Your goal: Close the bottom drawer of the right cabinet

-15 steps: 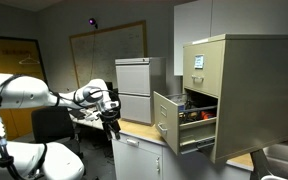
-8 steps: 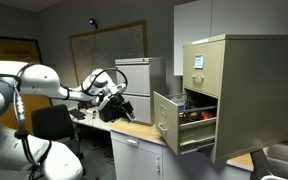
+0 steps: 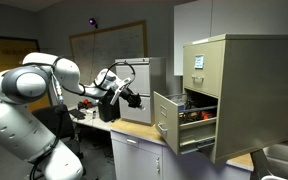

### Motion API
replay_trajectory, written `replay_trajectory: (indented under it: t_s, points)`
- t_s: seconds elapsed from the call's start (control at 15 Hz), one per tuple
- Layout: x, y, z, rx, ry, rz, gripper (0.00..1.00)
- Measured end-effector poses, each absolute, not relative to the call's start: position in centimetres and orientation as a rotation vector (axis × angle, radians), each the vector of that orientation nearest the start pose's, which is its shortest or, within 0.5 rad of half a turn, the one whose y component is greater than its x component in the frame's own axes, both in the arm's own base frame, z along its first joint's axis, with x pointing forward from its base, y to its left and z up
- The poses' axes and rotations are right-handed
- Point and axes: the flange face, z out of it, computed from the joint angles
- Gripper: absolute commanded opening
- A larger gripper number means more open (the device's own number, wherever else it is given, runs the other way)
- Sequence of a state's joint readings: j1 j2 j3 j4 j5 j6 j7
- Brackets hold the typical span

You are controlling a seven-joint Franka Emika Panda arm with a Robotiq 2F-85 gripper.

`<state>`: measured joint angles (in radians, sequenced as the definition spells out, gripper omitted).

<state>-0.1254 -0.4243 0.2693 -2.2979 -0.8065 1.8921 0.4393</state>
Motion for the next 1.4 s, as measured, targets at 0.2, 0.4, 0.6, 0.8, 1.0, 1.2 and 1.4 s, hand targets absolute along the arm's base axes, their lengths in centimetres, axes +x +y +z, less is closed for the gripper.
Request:
replay_trajectory:
  t_s: [0.2, 0.4, 0.6, 0.8, 1.0, 1.2, 1.4]
  points:
    - [47.4, 0.0, 52.6, 2.238, -0.02, 0.317, 0.0]
    - [52.2, -4.4, 51.9, 2.217, -0.047, 0.386, 0.0]
    - [55.4, -6.8, 51.4, 2.217, -0.103, 0.412, 0.0]
    - [59.0, -10.0, 50.8, 2.196, -0.135, 0.451, 0.0]
    - [62.3, -12.9, 50.6, 2.179, -0.181, 0.498, 0.0]
    - [65.1, -15.6, 50.4, 2.163, -0.237, 0.544, 0.0]
    - [67.1, -17.9, 50.5, 2.15, -0.321, 0.567, 0.0]
